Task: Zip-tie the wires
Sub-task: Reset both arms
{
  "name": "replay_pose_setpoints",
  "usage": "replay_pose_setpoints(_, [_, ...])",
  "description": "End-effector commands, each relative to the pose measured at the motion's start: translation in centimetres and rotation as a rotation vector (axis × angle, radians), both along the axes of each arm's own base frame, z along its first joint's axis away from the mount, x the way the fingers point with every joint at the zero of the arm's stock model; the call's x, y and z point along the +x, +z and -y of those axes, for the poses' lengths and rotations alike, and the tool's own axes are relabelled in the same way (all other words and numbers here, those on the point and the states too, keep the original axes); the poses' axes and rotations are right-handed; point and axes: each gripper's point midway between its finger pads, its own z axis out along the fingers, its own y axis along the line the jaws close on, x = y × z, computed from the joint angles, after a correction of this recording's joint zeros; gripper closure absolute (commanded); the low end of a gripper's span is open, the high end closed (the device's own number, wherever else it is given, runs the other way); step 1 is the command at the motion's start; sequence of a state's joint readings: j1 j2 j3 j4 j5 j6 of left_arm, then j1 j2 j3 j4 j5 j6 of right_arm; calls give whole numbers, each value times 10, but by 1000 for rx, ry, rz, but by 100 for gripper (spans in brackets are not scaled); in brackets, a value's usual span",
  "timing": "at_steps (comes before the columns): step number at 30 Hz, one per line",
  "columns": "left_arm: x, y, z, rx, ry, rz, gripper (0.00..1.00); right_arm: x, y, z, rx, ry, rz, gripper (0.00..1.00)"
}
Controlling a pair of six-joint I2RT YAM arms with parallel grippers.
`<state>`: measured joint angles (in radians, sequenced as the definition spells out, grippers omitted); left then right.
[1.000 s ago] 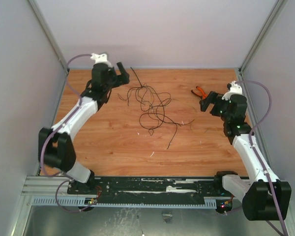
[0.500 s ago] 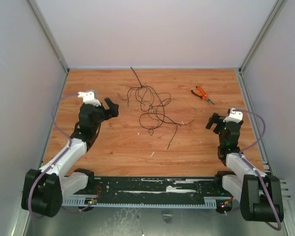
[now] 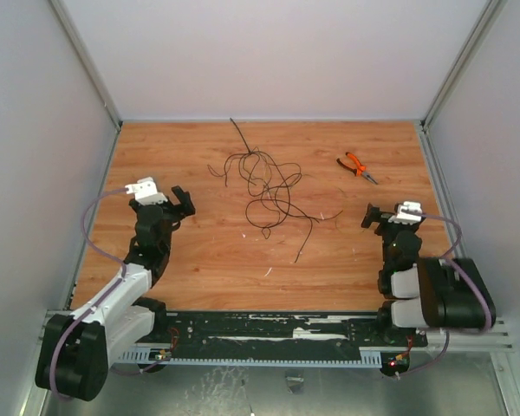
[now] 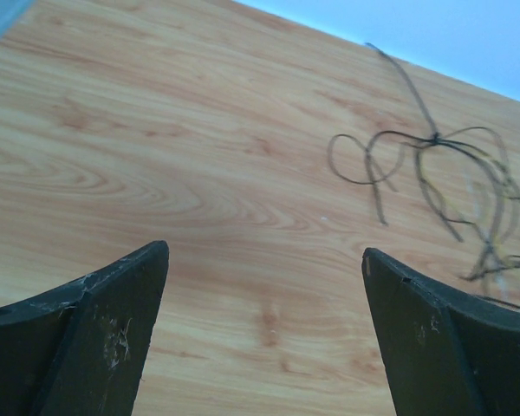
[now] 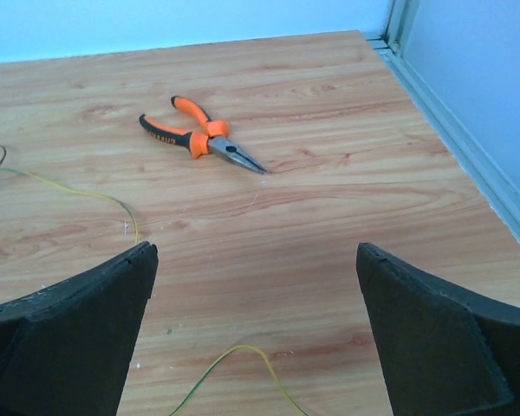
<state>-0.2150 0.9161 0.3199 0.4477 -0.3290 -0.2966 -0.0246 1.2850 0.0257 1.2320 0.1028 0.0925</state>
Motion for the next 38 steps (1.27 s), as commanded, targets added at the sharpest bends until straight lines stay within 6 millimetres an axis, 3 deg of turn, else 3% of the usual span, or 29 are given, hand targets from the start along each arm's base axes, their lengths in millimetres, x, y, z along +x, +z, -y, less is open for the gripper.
replay_pose_setpoints(1, [-5,-9,-33,106,138,25,2,-10,31,-20,-95,88,179,1])
replay_pose_setpoints(3, [-8,-14,-39,138,158,42,2,0,18,-16,-83,56,99,1])
replay_pose_setpoints(9, [-2,-17,-37,239,117,127,2,24,8,-9,-61,11,27,1])
replay_pose_setpoints(13, [-8,-42,-30,287,56,134,2,24,7,-9,-61,12,18,1])
replay_pose_setpoints(17, [-26,-37,-42,245,125,216,2,25,7,-9,-62,12,15,1])
replay_pose_setpoints(23, [-5,-49,-49,235,166,132,2,24,7,-9,-61,12,17,1])
replay_pose_setpoints(38, [2,-55,-51,219,159,96,2,24,7,-9,-60,12,18,1])
